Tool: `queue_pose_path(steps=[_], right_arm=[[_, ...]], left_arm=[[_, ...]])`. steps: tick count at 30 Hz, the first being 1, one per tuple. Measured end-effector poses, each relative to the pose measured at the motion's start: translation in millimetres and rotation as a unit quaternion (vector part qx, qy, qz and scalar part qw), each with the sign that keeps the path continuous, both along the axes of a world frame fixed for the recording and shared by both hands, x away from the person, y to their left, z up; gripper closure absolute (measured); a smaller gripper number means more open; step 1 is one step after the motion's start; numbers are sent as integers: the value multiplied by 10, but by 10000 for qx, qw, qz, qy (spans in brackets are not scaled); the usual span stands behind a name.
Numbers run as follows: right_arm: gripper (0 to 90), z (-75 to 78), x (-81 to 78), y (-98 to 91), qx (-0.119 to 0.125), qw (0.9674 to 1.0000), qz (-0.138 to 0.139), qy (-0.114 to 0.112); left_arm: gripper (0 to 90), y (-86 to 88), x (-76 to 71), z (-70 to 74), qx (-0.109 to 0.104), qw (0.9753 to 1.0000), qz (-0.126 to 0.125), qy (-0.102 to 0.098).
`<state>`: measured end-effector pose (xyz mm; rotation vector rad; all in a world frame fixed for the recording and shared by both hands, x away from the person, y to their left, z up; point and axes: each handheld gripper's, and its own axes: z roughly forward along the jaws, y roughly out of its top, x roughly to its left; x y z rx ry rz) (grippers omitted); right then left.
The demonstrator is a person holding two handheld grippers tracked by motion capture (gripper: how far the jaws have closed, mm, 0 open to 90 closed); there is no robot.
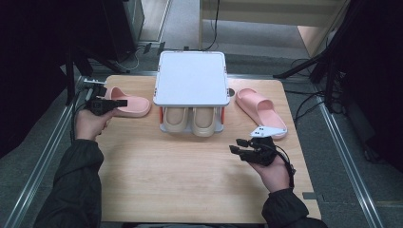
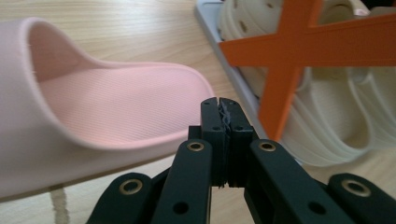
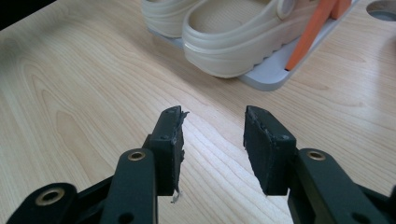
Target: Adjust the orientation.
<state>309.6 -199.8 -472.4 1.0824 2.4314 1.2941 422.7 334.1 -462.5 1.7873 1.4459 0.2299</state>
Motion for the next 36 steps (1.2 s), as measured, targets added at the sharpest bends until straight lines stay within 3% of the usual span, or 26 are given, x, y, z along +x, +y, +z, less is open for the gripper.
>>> queue_pose_path(steps=[4, 12, 21, 29, 36], right_arm=[[580, -4, -20, -24, -17, 10000, -39, -8], [580, -18, -25, -9, -57, 10000, -14, 23], [578, -68, 11, 73, -198, 9996, 144, 132], [577, -81, 22, 96, -248, 9994, 186, 136], [577, -90, 29, 114, -272, 9993, 216, 155]], left_arm=[[896, 54, 47, -64, 43, 9999, 108, -46], [896, 154, 132, -252, 179, 9991, 311, 220], [896, 179, 214, -414, 383, 9975, 490, 346], [895, 132, 253, -448, 459, 9969, 584, 248], [895, 169, 246, -469, 396, 9972, 536, 352]])
